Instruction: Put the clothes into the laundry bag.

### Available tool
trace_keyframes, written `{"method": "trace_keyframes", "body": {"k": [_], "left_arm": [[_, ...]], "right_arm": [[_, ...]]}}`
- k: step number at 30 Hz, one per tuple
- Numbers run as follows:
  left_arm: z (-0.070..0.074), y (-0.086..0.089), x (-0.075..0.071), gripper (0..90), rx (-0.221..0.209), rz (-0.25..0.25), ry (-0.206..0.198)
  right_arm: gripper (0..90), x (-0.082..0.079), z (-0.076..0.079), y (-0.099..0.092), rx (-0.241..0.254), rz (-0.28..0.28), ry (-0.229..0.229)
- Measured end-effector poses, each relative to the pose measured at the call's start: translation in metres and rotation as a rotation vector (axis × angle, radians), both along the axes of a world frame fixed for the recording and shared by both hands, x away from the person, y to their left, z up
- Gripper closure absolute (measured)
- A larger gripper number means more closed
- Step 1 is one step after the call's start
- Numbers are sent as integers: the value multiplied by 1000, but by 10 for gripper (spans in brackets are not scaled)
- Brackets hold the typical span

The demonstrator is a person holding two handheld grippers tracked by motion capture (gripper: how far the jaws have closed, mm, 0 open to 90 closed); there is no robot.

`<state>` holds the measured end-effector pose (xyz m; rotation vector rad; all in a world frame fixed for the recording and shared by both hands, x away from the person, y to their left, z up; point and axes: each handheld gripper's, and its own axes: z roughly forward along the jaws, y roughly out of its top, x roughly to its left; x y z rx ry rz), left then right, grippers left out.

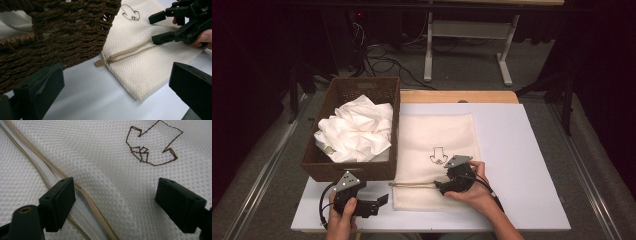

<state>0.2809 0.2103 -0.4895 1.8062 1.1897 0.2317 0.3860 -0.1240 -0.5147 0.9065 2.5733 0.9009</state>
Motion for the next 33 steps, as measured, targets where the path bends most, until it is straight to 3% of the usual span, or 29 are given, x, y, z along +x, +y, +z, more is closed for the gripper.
{"method": "trace_keyframes", "body": {"k": [2, 4, 8, 10, 14, 16, 24, 33], "left_arm": [[1, -1, 0, 6, -3, -5, 3], [2, -3, 0, 6, 1, -4, 11], [8, -6, -2, 6, -3, -16, 8], [14, -8, -3, 6, 1, -18, -2], [26, -11, -3, 6, 43, -5, -11], [33, -11, -3, 6, 23, -5, -17], [52, -12, -1, 6, 28, -3, -40], [75, -13, 19, 6, 59, -3, -80]], "right_arm": [[391, 0, 2, -1, 12, -4, -19], [500, 0, 3, -2, 22, -16, -16], [805, 3, 5, -2, 8, -57, -38], [848, 5, 7, -4, 31, -80, -11], [868, 6, 12, -10, 99, -105, 10], [869, 6, 16, -12, 116, -105, 11], [874, 5, 28, -11, 191, -102, 23], [877, 4, 37, -14, 247, -116, 15]]}}
